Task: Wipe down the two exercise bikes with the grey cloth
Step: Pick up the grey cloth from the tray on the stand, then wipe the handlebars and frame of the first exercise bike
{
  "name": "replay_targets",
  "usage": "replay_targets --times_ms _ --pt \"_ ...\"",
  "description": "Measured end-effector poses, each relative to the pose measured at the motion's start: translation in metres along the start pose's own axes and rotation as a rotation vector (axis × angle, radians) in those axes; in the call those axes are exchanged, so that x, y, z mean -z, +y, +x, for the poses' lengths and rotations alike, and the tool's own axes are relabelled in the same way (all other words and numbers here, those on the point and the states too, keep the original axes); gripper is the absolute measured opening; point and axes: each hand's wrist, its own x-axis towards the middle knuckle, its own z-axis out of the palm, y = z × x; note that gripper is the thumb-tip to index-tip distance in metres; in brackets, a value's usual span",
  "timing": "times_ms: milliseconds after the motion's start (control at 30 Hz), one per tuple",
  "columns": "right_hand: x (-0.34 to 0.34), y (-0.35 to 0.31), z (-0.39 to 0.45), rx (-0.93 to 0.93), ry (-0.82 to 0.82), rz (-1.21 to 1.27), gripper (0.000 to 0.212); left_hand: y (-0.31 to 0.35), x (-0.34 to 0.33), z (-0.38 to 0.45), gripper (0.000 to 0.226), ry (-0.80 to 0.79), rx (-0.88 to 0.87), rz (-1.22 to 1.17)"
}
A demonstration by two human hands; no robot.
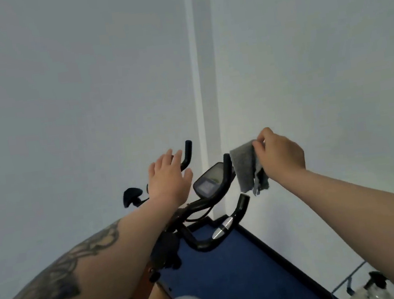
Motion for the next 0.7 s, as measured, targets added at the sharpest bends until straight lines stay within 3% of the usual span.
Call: replay_targets --times_ms 333,700 --pt "-0.059 -0.122 -0.042 -0.048 -0.076 0.019 0.02 -0.125 0.016 -0.019 0.057 -0.065 -0.011 0.027" --pt "-0.102 -0.143 -0.124 -0.177 -0.281 -0.019 0.023 -0.175 -0.043 -0.072 0.057 -0.173 -0.052 -0.081"
